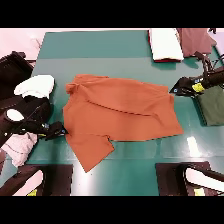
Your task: Fold the shirts.
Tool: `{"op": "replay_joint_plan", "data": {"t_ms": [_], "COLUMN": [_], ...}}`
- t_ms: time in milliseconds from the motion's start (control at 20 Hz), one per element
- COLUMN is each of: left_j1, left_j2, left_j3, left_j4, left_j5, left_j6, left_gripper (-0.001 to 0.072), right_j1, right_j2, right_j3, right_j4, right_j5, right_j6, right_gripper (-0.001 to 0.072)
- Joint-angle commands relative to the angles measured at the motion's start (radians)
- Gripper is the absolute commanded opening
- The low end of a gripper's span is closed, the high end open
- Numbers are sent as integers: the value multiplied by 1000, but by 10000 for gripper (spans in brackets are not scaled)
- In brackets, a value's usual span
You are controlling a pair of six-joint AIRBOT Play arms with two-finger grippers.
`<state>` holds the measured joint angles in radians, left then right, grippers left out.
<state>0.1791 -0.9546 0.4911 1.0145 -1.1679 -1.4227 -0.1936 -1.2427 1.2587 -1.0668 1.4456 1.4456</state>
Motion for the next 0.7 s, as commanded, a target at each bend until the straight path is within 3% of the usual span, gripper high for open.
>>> {"op": "replay_joint_plan", "data": {"t_ms": [0,150,250,300,500,650], "left_j1": [-7,-119,-185,-188,-188,-188], "left_j2": [11,10,10,11,11,11], "left_j3": [-67,-71,-68,-61,36,86], "left_j4": [-54,-83,-83,-83,-79,-80], "left_j5": [26,94,128,129,79,85], "left_j6": [20,16,16,8,10,10], "left_gripper": [486,465,138,29,28,28], "right_j1": [1,1,-7,-21,-142,-303], "right_j2": [6,6,6,6,58,113], "right_j3": [-8,-8,-9,-13,-182,-416], "right_j4": [0,0,-10,-30,-211,-236], "right_j5": [-4,-3,21,50,105,76], "right_j6": [0,0,-21,-33,-33,-34], "right_gripper": [431,431,431,431,434,578]}}
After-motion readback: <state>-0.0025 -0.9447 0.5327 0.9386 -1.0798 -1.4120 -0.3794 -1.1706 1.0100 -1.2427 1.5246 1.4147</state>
